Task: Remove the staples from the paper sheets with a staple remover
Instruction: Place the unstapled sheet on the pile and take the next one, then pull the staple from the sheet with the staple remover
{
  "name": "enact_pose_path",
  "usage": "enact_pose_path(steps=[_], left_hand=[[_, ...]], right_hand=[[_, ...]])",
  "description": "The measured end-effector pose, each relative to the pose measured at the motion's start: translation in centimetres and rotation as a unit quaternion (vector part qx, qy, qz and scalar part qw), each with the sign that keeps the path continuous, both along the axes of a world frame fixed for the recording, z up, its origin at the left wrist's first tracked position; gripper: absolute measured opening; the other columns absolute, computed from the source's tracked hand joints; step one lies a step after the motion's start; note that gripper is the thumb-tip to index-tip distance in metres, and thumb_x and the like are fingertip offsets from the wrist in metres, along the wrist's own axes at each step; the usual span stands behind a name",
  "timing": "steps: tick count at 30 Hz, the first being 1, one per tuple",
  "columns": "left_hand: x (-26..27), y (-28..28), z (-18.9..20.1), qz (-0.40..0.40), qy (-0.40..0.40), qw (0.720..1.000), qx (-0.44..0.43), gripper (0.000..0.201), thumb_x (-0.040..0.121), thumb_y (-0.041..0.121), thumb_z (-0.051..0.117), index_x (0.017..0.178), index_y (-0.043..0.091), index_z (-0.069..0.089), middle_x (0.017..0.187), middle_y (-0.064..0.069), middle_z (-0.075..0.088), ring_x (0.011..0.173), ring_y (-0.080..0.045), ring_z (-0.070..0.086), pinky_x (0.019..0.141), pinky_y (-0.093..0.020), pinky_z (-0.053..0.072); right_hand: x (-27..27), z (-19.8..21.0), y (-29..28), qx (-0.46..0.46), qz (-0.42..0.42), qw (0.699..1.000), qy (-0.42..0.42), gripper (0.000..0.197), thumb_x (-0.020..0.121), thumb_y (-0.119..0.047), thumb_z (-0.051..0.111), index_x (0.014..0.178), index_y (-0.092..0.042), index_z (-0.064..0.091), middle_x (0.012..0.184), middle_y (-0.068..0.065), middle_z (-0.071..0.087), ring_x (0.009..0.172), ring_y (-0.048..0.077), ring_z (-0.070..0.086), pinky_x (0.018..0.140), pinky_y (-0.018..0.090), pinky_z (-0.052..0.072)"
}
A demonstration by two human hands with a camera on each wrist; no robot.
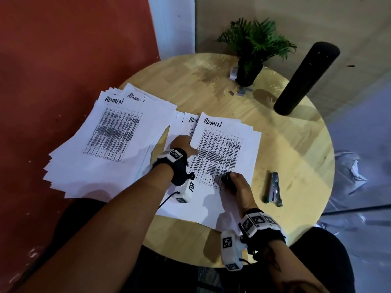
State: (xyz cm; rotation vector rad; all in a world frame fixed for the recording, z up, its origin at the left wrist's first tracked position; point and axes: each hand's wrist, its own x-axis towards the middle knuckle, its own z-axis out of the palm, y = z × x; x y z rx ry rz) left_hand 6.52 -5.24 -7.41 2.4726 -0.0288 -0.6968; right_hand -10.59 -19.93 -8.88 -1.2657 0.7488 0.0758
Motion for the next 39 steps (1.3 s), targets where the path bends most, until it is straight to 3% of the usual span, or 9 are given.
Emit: enact_pose_path(steps=[9,13,15,20,22,27,30,33,39], left_hand=[[-1.2,0.7,-1.1,0.091,0.016,0.981,-0.174,0.038,0.085,0.022,0.07,0.115,0.003,0.058,0.119,-0.012,0.062,0.111,-0.029,0.057,0.087,-0.031,0.042],[-2.1,0.5,-0.4,0.11,-0.06,0.972,-0.197,0.022,0.085,0.015,0.07,0.078,-0.003,0.059,0.075,-0.029,0.048,0.075,-0.033,0.051,0.067,-0.034,0.036],[-2.5,0.5,0.3,0.119,-0.095,0.96,-0.233,0.031,0.08,0.011,0.074,0.064,0.005,0.048,0.064,-0.014,0.039,0.068,-0.023,0.038,0.062,-0.03,0.03],[-3.4,0.9,2.4,0.198,-0.091,0.909,-0.356,0.019,0.075,0.0,0.075,0.087,-0.002,0.061,0.086,-0.012,0.058,0.082,-0.018,0.054,0.071,-0.019,0.046],[-3.7,1.2,3.4,0.195,-0.084,0.89,-0.402,0.017,0.076,-0.003,0.073,0.089,-0.006,0.063,0.081,-0.007,0.069,0.08,-0.014,0.062,0.075,-0.019,0.051],[-4.9,1.5,7.8,0.163,-0.072,0.854,-0.489,0.02,0.08,-0.009,0.065,0.083,0.011,0.066,0.071,0.011,0.073,0.071,0.0,0.066,0.079,-0.018,0.053],[-5.0,1.8,10.2,0.156,-0.066,0.838,-0.518,0.019,0.081,-0.011,0.061,0.084,0.007,0.065,0.071,0.009,0.073,0.07,-0.002,0.067,0.073,-0.015,0.053],[-4.9,2.5,12.3,0.15,-0.061,0.829,-0.535,0.018,0.082,-0.013,0.057,0.084,0.004,0.062,0.068,0.008,0.072,0.065,-0.001,0.067,0.065,-0.015,0.053],[-5.6,3.3,15.1,0.116,-0.098,0.837,-0.526,0.019,0.078,-0.014,0.061,0.086,0.003,0.062,0.071,0.008,0.073,0.069,-0.002,0.067,0.071,-0.016,0.054]], right_hand=[[0.1,-0.7,-0.1,0.001,0.001,1.0,0.003,0.013,0.092,-0.02,0.055,0.082,-0.017,0.064,0.092,0.009,0.065,0.095,0.024,0.057,0.096,0.041,0.041],[0.4,0.3,-0.4,-0.009,0.016,1.0,-0.006,0.01,0.093,-0.015,0.053,0.092,-0.01,0.062,0.089,0.007,0.064,0.087,0.019,0.058,0.082,0.026,0.045],[0.5,0.9,-1.0,-0.009,-0.003,1.0,-0.023,0.012,0.094,-0.014,0.051,0.095,-0.008,0.061,0.089,0.006,0.064,0.086,0.019,0.058,0.076,0.024,0.046],[0.5,3.4,-3.6,-0.033,-0.041,0.995,-0.081,0.016,0.09,-0.021,0.054,0.096,-0.01,0.063,0.083,-0.001,0.07,0.082,0.017,0.059,0.067,0.027,0.042],[0.7,4.9,-4.7,-0.024,-0.051,0.992,-0.11,0.013,0.093,-0.018,0.051,0.092,-0.014,0.063,0.078,-0.008,0.071,0.081,0.014,0.06,0.068,0.026,0.042],[2.3,9.1,-6.5,0.017,-0.023,0.987,-0.16,0.02,0.092,-0.012,0.05,0.109,-0.01,0.061,0.085,-0.005,0.071,0.079,0.006,0.065,0.065,0.02,0.044],[3.0,12.3,-7.0,0.059,0.003,0.979,-0.193,0.021,0.078,-0.023,0.066,0.097,-0.016,0.068,0.083,-0.005,0.073,0.074,0.007,0.068,0.055,0.016,0.043],[3.0,15.0,-7.8,0.076,0.042,0.967,-0.238,0.058,0.039,-0.044,0.086,0.09,-0.018,0.074,0.093,0.001,0.073,0.078,0.013,0.069,0.05,0.014,0.043],[2.6,19.1,-8.4,0.045,0.085,0.951,-0.293,0.066,0.032,-0.049,0.088,0.091,-0.02,0.076,0.094,0.002,0.073,0.081,0.015,0.069,0.067,0.019,0.048]])
